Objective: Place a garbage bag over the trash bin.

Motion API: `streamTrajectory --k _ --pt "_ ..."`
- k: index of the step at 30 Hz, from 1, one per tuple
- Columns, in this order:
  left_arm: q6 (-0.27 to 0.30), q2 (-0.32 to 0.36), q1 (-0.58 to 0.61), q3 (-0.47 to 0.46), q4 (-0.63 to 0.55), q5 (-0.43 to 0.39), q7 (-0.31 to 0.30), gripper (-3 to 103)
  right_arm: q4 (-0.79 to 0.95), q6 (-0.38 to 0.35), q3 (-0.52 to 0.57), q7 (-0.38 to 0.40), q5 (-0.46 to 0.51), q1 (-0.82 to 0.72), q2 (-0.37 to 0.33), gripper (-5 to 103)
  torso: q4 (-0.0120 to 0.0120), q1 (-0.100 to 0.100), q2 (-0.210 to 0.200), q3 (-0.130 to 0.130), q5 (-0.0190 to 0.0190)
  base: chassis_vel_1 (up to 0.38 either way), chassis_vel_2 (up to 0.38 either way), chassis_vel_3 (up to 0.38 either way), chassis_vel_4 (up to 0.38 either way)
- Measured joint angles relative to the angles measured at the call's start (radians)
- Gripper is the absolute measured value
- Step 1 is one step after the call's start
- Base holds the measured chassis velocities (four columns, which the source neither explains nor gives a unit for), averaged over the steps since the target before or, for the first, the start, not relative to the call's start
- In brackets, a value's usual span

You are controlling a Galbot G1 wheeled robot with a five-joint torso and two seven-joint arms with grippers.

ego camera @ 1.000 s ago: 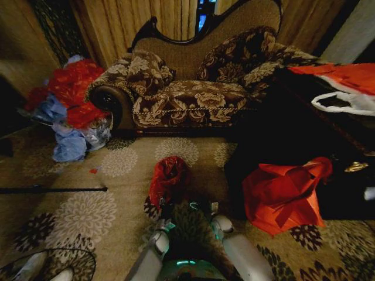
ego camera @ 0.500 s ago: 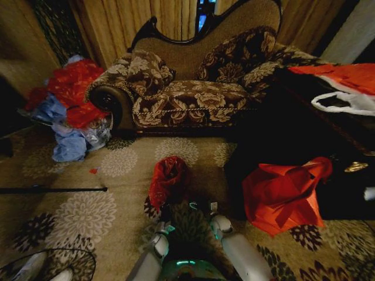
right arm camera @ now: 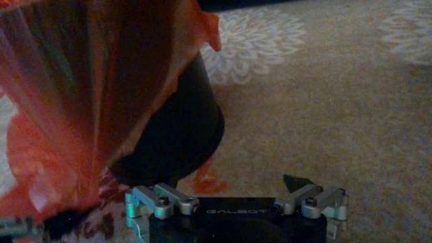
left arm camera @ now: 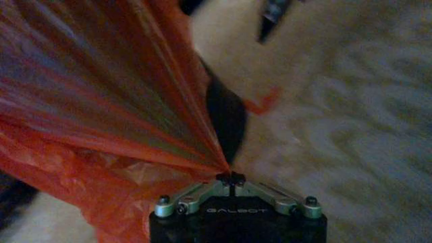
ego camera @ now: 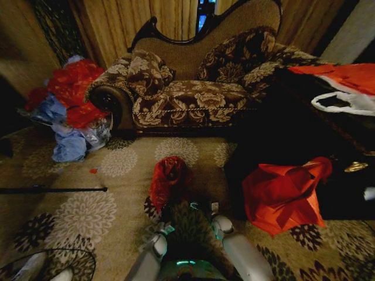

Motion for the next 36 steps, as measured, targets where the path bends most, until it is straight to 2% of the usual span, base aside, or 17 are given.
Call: streamTrajectory --k 3,7,11,15,16,18,20,21,24,25,27,29,31,33,34,35,36 --pt "0.034 0.016 -0.007 0.000 -0.001 0.014 0.082 0 0.002 0.000 -0.002 0.000 0.000 0.002 0.000 100 0.0001 0.000 0.000 0.000 0.0000 0.000 0.000 0.000 0.000" --pt "0.052 0.017 -0.024 -0.010 0.015 0.028 0.106 0 0.007 0.001 -0.006 0.000 0.000 0.002 -0.001 100 -0.0001 0.000 0.000 0.000 0.0000 0.000 0.000 0.000 0.000" --pt "0.051 0.011 -0.033 -0.019 0.025 0.026 0.102 0 0.011 0.001 -0.007 0.000 -0.001 0.002 0.000 100 -0.0001 0.000 0.000 0.000 -0.0001 0.000 0.000 0.000 0.000" --pt "0.014 0.012 -0.025 -0.019 0.016 -0.028 0.067 0 0.014 0.003 -0.005 0.001 -0.002 0.002 0.000 100 -0.0001 0.000 0.000 0.000 0.0000 0.000 0.000 0.000 0.000" --pt "-0.032 0.018 -0.004 -0.018 -0.008 -0.088 0.042 3 0.025 0.004 -0.002 0.005 -0.003 0.002 -0.007 100 -0.0001 0.000 0.000 0.000 0.0000 0.000 0.000 0.000 0.000" --pt "-0.048 0.022 0.005 -0.018 -0.021 -0.109 0.039 3 0.031 0.004 -0.001 0.006 -0.003 0.002 -0.011 100 0.0000 0.000 0.000 0.000 0.0000 0.000 0.000 0.000 0.000" --pt "-0.098 0.054 0.058 -0.016 -0.104 -0.222 0.038 14 0.051 0.004 0.004 0.010 -0.002 0.000 -0.030 100 -0.0002 0.000 0.000 0.000 0.0000 0.000 0.000 0.000 0.000" --pt "-0.098 0.054 0.058 -0.016 -0.104 -0.222 0.038 14 0.051 0.004 0.004 0.010 -0.002 0.000 -0.030 100 -0.0002 0.000 0.000 0.000 0.0000 0.000 0.000 0.000 0.000" --pt "-0.116 0.110 0.142 -0.016 -0.242 -0.389 0.070 30 0.063 0.005 0.005 0.014 0.000 0.000 -0.049 100 0.0000 0.000 0.000 0.000 0.0001 0.000 0.000 0.000 0.000" --pt "-0.116 0.110 0.142 -0.016 -0.242 -0.389 0.070 30 0.063 0.005 0.005 0.014 0.000 0.000 -0.049 100 0.0000 0.000 0.000 0.000 0.0001 0.000 0.000 0.000 0.000" --pt "-0.118 0.135 0.180 -0.024 -0.310 -0.468 0.100 41 0.072 0.006 0.003 0.018 0.000 -0.003 -0.056 100 -0.0001 0.000 0.000 0.000 -0.0002 0.000 0.000 0.000 0.000" --pt "-0.107 0.165 0.221 -0.037 -0.410 -0.553 0.132 52 0.088 0.014 0.000 0.024 -0.001 -0.012 -0.063 100 0.0000 0.000 0.000 0.000 0.0002 0.000 0.000 0.000 0.000" --pt "-0.098 0.173 0.231 -0.038 -0.438 -0.577 0.138 52 0.094 0.017 0.000 0.025 -0.002 -0.013 -0.065 100 0.0000 0.000 0.000 0.000 -0.0001 0.000 0.000 0.000 0.000" --pt "-0.028 0.216 0.258 -0.040 -0.570 -0.682 0.145 62 0.106 0.022 0.000 0.026 -0.008 -0.021 -0.077 100 0.0001 0.000 0.000 0.000 0.0001 0.000 0.000 0.000 0.000" --pt "-0.028 0.216 0.258 -0.040 -0.570 -0.682 0.145 62 0.106 0.022 0.000 0.026 -0.008 -0.021 -0.077 100 0.0001 0.000 0.000 0.000 0.0001 0.000 0.000 0.000 0.000" --pt "-0.001 0.230 0.259 -0.038 -0.613 -0.708 0.144 68 0.106 0.023 0.000 0.026 -0.010 -0.022 -0.080 100 0.0000 0.000 0.000 0.000 0.0003 0.000 0.000 0.000 0.000" --pt "0.065 0.259 0.253 -0.027 -0.691 -0.761 0.128 74 0.107 0.024 0.001 0.026 -0.012 -0.023 -0.083 100 -0.0001 0.000 0.000 0.000 -0.0002 0.000 0.000 0.000 0.000"
